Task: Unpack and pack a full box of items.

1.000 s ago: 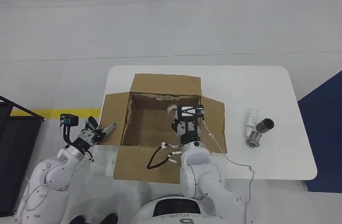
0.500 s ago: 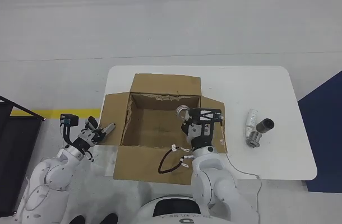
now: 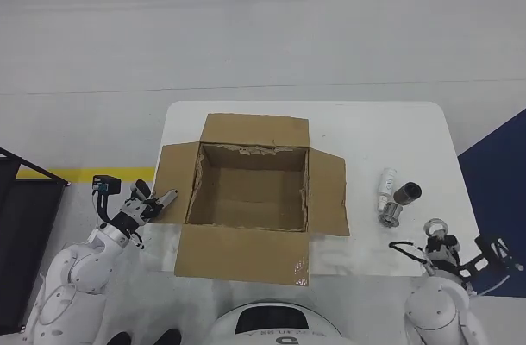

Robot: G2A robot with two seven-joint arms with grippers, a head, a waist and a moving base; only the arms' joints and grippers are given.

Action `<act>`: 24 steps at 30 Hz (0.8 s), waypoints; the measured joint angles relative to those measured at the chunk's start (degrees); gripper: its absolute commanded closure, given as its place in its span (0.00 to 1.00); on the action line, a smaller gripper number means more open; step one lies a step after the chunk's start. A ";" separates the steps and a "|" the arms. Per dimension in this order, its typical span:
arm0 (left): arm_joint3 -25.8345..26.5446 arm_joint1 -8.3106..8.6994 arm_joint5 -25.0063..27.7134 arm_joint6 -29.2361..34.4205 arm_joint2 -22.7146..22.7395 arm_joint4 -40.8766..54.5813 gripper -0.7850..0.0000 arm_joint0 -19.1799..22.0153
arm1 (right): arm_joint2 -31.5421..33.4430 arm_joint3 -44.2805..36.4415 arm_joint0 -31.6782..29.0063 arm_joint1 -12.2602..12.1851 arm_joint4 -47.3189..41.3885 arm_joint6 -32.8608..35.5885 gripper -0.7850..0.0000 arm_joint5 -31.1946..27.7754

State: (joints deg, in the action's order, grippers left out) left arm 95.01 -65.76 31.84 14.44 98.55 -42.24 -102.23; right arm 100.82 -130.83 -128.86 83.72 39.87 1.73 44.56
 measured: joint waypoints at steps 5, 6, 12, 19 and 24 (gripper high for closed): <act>0.00 0.00 0.00 0.00 0.00 0.00 0.00 0.00 | 5.40 6.50 1.94 -0.48 -4.36 7.11 1.00 -2.58; 0.00 0.00 0.00 0.00 0.00 0.00 0.00 0.00 | 5.48 7.48 2.84 -0.75 -2.91 8.85 1.00 -2.95; 0.00 0.00 0.00 0.00 0.00 0.00 0.00 0.00 | 4.09 11.74 9.56 -2.03 7.08 18.03 1.00 -0.93; 0.00 0.00 0.00 0.00 0.00 0.00 0.00 0.00 | 0.27 14.40 14.92 -2.78 17.30 25.43 1.00 2.96; 0.00 0.00 0.00 0.00 0.00 0.00 0.00 0.00 | -0.08 17.02 17.58 -3.04 19.45 28.87 1.00 2.90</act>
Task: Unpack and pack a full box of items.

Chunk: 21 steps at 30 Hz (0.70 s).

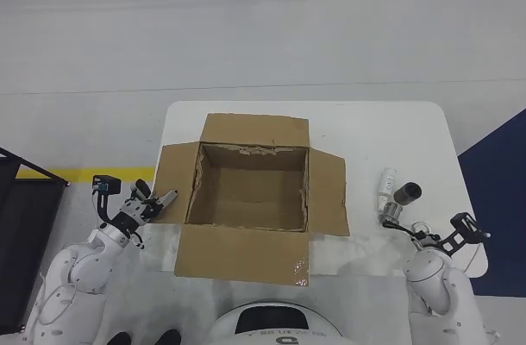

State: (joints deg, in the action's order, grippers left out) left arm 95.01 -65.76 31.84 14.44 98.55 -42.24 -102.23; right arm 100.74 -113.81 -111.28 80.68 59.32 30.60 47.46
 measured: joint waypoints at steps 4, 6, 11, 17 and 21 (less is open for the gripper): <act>0.00 0.00 0.00 0.00 0.00 0.00 0.00 0.00 | 0.51 2.45 1.71 -0.14 0.13 1.84 1.00 -0.68; 0.00 0.00 0.00 0.00 0.00 0.00 0.00 0.00 | 0.73 3.75 2.53 -0.22 0.37 2.68 1.00 -0.97; 0.00 0.00 0.00 0.00 0.00 0.00 0.00 0.00 | 0.02 4.40 3.21 -0.25 2.24 3.71 0.95 -0.25; 0.00 0.00 0.00 0.00 0.00 0.00 0.00 0.00 | -0.70 3.41 2.97 -0.21 3.98 4.96 0.79 0.49; 0.00 0.00 0.00 0.00 0.00 0.00 0.00 0.00 | -0.79 2.11 2.57 -0.20 4.97 5.84 0.77 0.98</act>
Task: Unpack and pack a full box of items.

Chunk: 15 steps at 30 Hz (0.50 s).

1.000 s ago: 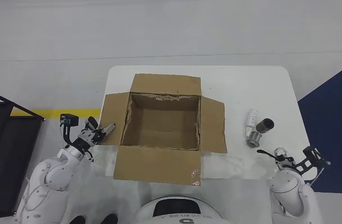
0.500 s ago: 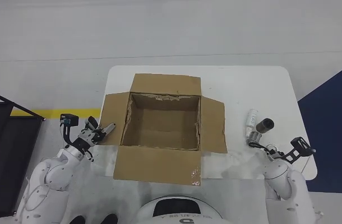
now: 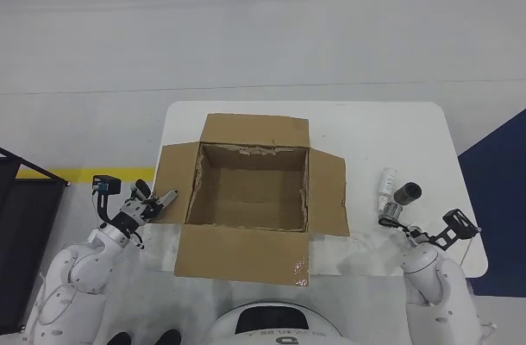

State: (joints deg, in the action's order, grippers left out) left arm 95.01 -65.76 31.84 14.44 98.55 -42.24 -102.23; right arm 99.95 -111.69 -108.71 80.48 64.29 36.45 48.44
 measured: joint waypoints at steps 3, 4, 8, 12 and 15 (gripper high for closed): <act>0.00 0.00 0.00 0.00 0.00 0.00 0.00 0.00 | 0.24 -3.09 -1.46 0.17 -0.14 -0.78 0.76 0.75; 0.00 0.00 0.00 0.00 0.00 0.00 0.00 0.00 | 0.46 -4.60 -2.31 0.27 -0.58 -1.37 0.75 0.98; 0.00 0.00 0.00 0.00 0.00 0.00 0.00 0.00 | 1.21 -13.43 -8.55 0.94 -3.63 -5.76 0.58 1.46; 0.00 0.00 0.00 0.00 0.00 0.00 0.00 0.00 | 1.02 -18.94 -13.13 1.29 -6.68 -8.03 0.53 -0.87; 0.00 0.00 0.00 0.00 0.00 0.00 0.00 0.00 | 1.03 -18.39 -12.50 1.27 -6.50 -7.88 0.53 -0.77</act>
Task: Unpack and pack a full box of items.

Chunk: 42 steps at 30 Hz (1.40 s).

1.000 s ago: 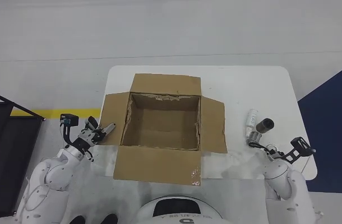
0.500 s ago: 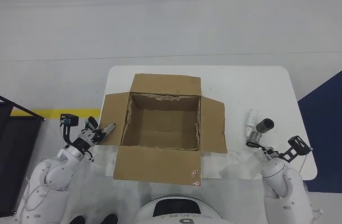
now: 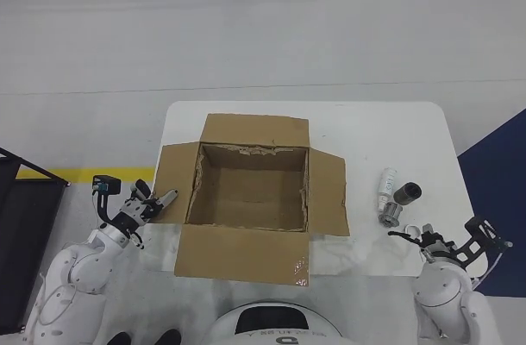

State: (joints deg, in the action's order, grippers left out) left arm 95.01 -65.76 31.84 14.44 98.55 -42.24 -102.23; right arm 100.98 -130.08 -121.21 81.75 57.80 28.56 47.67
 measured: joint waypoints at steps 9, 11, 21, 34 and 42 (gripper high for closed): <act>0.00 0.00 0.00 0.00 0.00 0.00 0.00 0.00 | 0.00 0.01 0.01 0.00 0.01 0.01 0.53 0.01; 0.00 0.00 0.00 0.00 0.00 0.00 0.00 0.00 | 0.00 0.01 0.01 0.00 0.01 0.01 0.53 0.01; 0.00 0.00 0.00 0.00 0.00 0.00 0.00 0.00 | 1.64 3.76 2.17 -0.45 1.02 5.67 0.36 -0.78; 0.00 0.00 0.00 0.00 0.00 0.00 0.00 0.00 | -0.61 11.06 11.00 -1.70 17.01 23.32 0.55 2.42; 0.00 0.00 0.00 0.00 0.00 0.00 0.00 0.00 | -1.24 16.16 15.46 -1.26 20.82 25.66 0.53 2.38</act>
State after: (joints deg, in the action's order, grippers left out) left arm 95.01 -65.76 31.84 14.44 98.55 -42.24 -102.23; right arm 99.74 -113.92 -105.76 80.49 78.62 54.22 50.06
